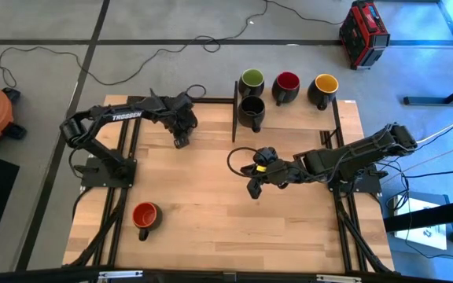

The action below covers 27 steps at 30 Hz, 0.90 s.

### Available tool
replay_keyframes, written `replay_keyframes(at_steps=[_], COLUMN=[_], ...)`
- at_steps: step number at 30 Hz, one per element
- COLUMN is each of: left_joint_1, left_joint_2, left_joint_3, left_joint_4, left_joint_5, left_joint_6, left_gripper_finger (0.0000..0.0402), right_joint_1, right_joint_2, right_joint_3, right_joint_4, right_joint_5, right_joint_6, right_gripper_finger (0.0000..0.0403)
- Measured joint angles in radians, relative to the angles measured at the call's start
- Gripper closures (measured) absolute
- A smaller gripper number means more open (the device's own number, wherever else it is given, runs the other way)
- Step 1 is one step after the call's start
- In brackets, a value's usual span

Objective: Place coffee mugs
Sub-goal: Put the black mug on the shelf

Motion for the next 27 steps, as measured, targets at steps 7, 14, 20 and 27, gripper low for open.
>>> replay_keyframes(at_steps=[7, 14, 20, 27], left_joint_1=[-0.140, -0.321, -0.480, -0.641], left_joint_2=[-0.041, -0.040, -0.039, -0.031], left_joint_3=[0.041, 0.041, 0.065, 0.157], left_joint_4=[0.016, 0.043, 0.056, 0.070], left_joint_5=[0.000, -0.006, -0.002, -0.093], left_joint_6=[-0.127, -0.249, -0.384, -0.539], left_gripper_finger=[0.0379, 0.0379, 0.0379, 0.0379], right_joint_1=[0.000, 0.003, 0.087, 0.227], right_joint_2=[0.000, 0.000, 0.000, 0.039], right_joint_3=[0.000, 0.000, 0.000, 0.002], right_joint_4=[-0.004, -0.003, -0.008, -0.025], right_joint_5=[-0.029, -0.079, 0.009, 0.194], right_joint_6=[-0.001, 0.007, 0.006, 0.018], right_gripper_finger=[0.0386, 0.0386, 0.0386, 0.0386])
